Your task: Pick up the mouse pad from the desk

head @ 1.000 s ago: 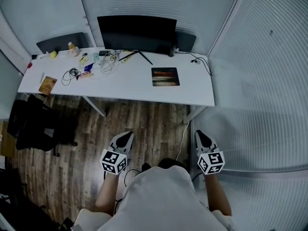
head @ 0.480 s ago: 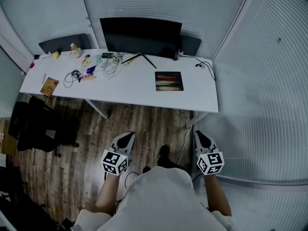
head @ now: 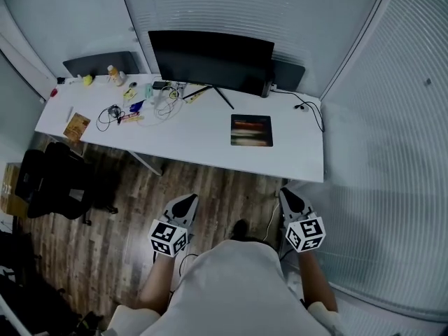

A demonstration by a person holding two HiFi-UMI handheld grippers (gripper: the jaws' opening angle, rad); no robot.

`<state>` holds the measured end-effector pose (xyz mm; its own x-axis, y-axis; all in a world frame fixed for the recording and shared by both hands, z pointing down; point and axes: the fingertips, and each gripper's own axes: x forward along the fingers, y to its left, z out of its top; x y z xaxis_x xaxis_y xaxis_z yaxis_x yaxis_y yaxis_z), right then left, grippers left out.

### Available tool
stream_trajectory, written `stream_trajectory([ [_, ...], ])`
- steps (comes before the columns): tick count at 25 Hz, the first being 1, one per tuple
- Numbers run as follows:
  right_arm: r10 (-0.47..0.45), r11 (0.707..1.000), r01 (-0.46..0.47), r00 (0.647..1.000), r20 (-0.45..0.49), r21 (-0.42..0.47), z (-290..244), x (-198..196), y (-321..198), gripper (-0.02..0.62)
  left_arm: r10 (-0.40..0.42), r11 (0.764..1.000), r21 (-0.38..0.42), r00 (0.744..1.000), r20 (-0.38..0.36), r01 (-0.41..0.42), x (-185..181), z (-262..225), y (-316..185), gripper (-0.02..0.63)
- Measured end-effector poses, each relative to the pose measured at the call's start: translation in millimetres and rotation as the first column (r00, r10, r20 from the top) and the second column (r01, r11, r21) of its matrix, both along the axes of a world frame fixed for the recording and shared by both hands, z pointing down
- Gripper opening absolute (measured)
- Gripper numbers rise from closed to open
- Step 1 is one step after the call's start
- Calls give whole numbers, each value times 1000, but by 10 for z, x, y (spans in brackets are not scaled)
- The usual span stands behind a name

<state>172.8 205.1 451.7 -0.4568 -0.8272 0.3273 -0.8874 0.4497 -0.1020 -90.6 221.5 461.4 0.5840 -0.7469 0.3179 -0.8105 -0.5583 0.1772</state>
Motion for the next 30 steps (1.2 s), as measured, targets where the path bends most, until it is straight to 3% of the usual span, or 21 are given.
stream_trajectory([
  [17,-176,982,178,983,41,-55,205,320,-1039,38,-76,997,-27,997,21,77,590,114,-729,18],
  [30,-180,975,184,983,40,-123,382,337,-1458,38,-74,995,-68,997,15,75,596,252,-1217,18],
])
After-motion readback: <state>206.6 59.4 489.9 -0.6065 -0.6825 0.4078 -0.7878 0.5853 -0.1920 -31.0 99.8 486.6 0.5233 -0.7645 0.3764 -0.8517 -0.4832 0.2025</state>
